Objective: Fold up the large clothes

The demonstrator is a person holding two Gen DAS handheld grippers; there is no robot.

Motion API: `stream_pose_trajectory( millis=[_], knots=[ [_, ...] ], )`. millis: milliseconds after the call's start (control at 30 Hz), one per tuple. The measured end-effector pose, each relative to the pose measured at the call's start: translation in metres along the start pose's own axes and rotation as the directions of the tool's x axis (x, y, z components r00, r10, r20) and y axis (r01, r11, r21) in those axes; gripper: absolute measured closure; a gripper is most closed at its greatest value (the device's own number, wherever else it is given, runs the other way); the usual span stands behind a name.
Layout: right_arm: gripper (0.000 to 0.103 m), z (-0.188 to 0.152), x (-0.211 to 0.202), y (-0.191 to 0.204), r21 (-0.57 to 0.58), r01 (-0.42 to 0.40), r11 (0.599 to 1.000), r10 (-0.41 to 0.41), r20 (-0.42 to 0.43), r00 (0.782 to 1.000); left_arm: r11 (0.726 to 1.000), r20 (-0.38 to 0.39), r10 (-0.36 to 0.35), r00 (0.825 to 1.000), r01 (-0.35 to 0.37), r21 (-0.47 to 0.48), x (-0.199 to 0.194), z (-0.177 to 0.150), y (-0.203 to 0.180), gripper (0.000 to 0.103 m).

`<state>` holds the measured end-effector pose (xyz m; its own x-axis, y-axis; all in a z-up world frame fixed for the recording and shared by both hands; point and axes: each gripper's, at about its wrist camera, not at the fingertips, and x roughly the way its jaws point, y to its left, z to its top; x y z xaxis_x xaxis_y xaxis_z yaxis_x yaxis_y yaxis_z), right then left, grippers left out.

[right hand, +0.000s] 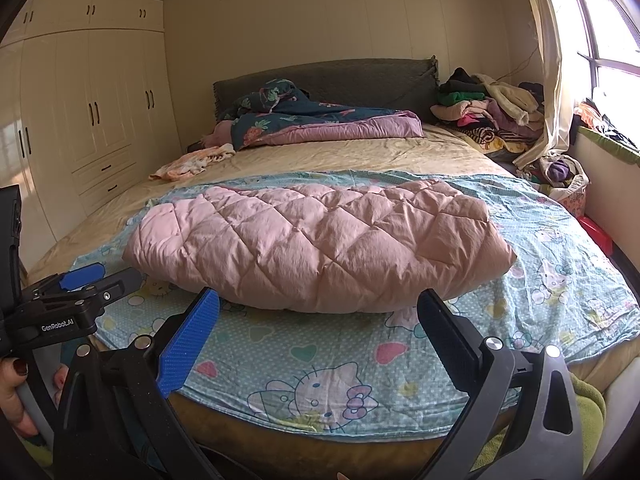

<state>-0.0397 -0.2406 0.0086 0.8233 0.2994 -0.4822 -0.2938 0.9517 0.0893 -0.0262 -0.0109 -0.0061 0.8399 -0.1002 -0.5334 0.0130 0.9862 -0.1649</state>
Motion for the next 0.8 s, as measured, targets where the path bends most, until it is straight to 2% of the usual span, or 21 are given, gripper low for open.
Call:
stream_pose_trajectory(
  millis=[800],
  knots=[
    [0.004,0.0011,-0.0003,0.0030,-0.001,-0.008,1.000,0.008,0.002,1.000,1.000,0.001,0.011,1.000,-0.011,0.002,-0.0047,0.0011,0.0000,0.009]
  ],
)
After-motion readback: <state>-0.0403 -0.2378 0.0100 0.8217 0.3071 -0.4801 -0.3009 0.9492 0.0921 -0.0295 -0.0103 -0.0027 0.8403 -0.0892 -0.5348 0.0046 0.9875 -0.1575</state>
